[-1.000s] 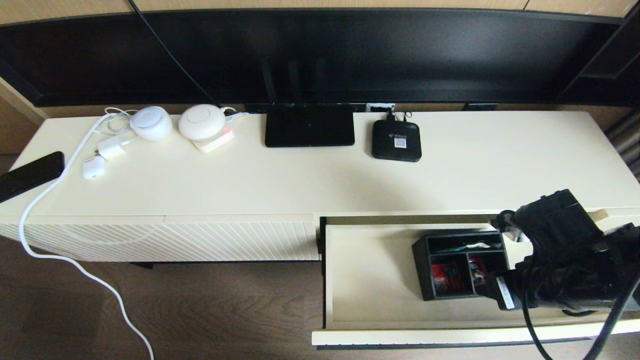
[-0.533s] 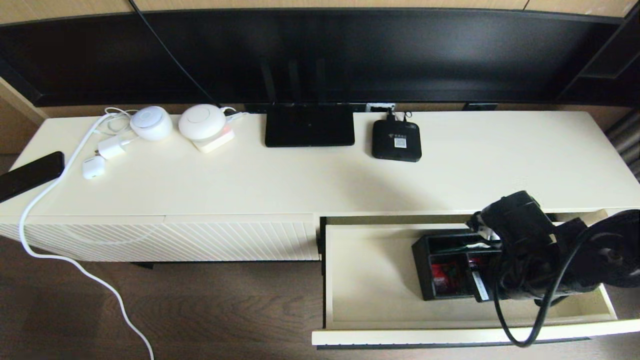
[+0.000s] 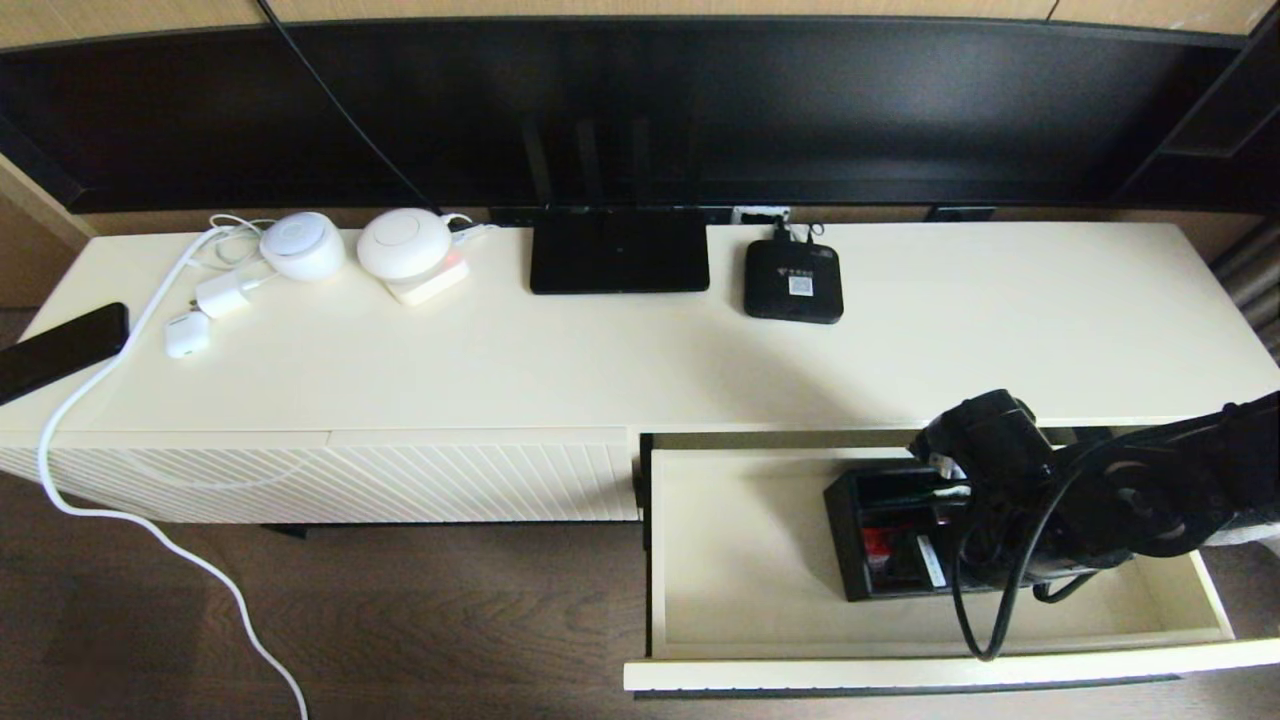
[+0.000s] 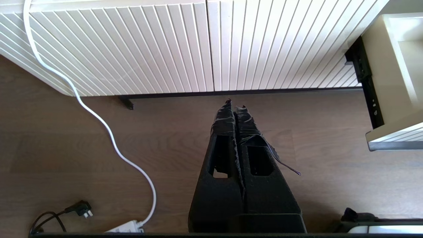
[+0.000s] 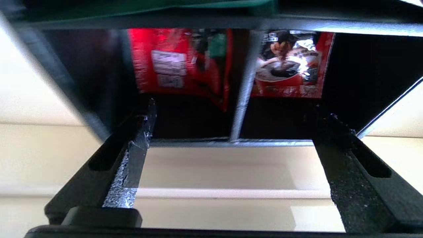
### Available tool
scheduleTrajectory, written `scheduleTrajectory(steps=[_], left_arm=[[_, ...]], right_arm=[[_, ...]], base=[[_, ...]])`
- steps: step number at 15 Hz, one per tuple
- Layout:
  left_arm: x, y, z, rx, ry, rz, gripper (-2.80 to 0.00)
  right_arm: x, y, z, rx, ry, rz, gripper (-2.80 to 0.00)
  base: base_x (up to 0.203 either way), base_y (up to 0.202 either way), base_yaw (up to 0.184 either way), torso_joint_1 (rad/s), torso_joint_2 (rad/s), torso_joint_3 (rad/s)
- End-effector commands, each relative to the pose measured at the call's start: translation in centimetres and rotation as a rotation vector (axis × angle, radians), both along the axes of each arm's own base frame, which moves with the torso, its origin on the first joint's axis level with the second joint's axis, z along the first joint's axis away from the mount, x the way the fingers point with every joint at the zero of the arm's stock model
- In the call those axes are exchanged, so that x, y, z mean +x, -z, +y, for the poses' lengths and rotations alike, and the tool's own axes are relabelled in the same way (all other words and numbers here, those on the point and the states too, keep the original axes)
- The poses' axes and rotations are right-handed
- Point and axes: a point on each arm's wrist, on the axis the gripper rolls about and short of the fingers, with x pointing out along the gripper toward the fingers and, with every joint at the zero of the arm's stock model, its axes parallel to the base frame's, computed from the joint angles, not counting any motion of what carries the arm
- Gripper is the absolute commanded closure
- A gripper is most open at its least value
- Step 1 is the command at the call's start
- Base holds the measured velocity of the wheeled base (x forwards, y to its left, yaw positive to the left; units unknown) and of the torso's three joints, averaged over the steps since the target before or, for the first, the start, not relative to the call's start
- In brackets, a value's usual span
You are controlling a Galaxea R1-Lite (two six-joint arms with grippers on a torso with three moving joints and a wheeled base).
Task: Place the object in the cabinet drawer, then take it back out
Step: Take the storage box out of the drawer and put it on the table
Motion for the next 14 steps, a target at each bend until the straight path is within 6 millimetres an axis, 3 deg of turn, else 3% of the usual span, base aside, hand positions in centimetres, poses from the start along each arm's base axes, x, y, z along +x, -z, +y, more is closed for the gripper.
scheduleTrajectory(steps=[1, 14], left_arm=[[0.01, 0.01, 0.00, 0.001, 0.000, 0.001, 0.00], [0.02, 0.02, 0.00, 0.001, 0.000, 0.002, 0.00]], right_arm=[[0.34, 0.35, -0.43, -0.004, 0.019, 0.009, -2.80], [0.76, 0.77, -0.50, 0.029, 0.014, 0.011, -2.80]], base=[[0.000, 0.000, 0.000, 0.000, 0.00, 0.000], [0.000, 0.000, 0.000, 0.000, 0.00, 0.000]])
